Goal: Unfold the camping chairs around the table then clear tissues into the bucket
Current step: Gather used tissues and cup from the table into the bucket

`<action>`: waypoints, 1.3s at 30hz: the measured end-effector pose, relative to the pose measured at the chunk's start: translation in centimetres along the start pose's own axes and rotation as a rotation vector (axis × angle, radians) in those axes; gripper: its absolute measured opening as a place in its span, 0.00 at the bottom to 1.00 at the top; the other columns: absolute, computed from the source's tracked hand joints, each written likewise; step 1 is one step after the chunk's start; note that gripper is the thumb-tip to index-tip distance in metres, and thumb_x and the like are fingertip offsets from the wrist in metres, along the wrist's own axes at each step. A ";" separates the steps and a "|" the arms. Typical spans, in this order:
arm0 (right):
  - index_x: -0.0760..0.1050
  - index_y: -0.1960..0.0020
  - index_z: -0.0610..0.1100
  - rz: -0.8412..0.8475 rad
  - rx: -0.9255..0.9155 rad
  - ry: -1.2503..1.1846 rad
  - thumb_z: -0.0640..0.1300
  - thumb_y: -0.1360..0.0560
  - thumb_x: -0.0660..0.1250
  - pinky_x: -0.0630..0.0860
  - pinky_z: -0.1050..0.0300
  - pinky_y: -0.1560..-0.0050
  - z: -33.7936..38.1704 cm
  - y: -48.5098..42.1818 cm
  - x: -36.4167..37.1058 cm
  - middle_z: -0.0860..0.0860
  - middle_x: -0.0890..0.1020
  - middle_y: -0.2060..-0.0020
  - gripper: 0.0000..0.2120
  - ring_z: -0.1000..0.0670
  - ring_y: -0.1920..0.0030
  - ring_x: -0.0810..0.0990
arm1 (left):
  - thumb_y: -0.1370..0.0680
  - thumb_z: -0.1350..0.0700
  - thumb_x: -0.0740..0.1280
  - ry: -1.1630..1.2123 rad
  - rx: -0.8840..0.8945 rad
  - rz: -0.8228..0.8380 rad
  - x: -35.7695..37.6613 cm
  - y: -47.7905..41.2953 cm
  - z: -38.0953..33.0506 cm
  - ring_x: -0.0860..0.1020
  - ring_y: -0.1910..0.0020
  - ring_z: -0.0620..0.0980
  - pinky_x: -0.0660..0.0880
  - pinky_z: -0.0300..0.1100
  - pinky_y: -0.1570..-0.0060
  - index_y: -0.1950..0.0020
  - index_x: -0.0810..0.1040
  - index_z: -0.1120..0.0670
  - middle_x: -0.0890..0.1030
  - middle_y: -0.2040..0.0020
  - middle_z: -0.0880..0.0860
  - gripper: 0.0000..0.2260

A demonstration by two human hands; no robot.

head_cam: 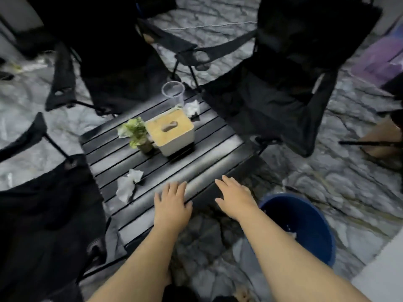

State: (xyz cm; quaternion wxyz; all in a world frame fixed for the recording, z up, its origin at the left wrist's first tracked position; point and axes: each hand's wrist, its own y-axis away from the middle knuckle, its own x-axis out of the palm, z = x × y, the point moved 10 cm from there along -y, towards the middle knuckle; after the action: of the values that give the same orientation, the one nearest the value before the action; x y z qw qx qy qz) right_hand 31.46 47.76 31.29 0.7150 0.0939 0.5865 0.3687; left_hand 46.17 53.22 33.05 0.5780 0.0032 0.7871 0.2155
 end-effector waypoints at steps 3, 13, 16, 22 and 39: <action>0.49 0.23 0.51 0.024 -0.110 0.034 0.50 0.19 0.56 0.54 0.46 0.25 6.2 -2.6 1.7 0.51 0.48 0.22 0.27 0.48 0.23 0.46 | 0.22 0.47 0.59 0.065 -0.131 -0.035 -0.3 0.3 8.6 0.54 0.25 0.52 0.54 0.53 0.28 0.25 0.54 0.48 0.58 0.24 0.49 0.27; 0.49 0.23 0.53 -0.018 -0.175 0.109 0.50 0.20 0.57 0.57 0.47 0.26 17.0 -11.2 4.7 0.53 0.49 0.22 0.28 0.50 0.23 0.47 | 0.23 0.49 0.62 0.119 -0.150 -0.079 0.9 -5.0 23.2 0.57 0.25 0.54 0.63 0.53 0.30 0.25 0.57 0.49 0.60 0.24 0.51 0.28; 0.50 0.23 0.53 -0.023 -0.150 0.097 0.50 0.20 0.56 0.56 0.47 0.27 18.3 -13.1 4.4 0.54 0.49 0.22 0.28 0.51 0.23 0.47 | 0.22 0.53 0.60 0.135 -0.074 -0.032 1.3 -7.7 24.2 0.51 0.23 0.53 0.64 0.52 0.32 0.24 0.54 0.48 0.55 0.23 0.49 0.28; 0.50 0.23 0.54 -0.070 -0.184 0.076 0.49 0.19 0.56 0.54 0.52 0.26 20.8 -16.0 2.4 0.56 0.50 0.23 0.27 0.54 0.23 0.48 | 0.25 0.67 0.57 0.046 0.104 0.141 4.1 -11.8 24.5 0.50 0.24 0.52 0.65 0.49 0.33 0.24 0.48 0.42 0.49 0.22 0.42 0.36; 0.67 0.30 0.55 -0.167 -0.554 0.113 0.46 0.21 0.59 0.62 0.46 0.29 31.9 -35.4 -12.4 0.51 0.62 0.25 0.19 0.49 0.26 0.60 | 0.32 0.74 0.67 0.387 -0.176 -0.346 -8.9 -22.3 33.9 0.74 0.56 0.57 0.68 0.42 0.56 0.53 0.82 0.58 0.80 0.55 0.56 0.14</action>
State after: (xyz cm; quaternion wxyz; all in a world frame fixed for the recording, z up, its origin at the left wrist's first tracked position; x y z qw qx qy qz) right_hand 74.67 24.23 30.15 0.7075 -0.1740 0.5082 0.4592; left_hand 85.45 42.09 25.39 0.4430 -0.2228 0.8501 0.1776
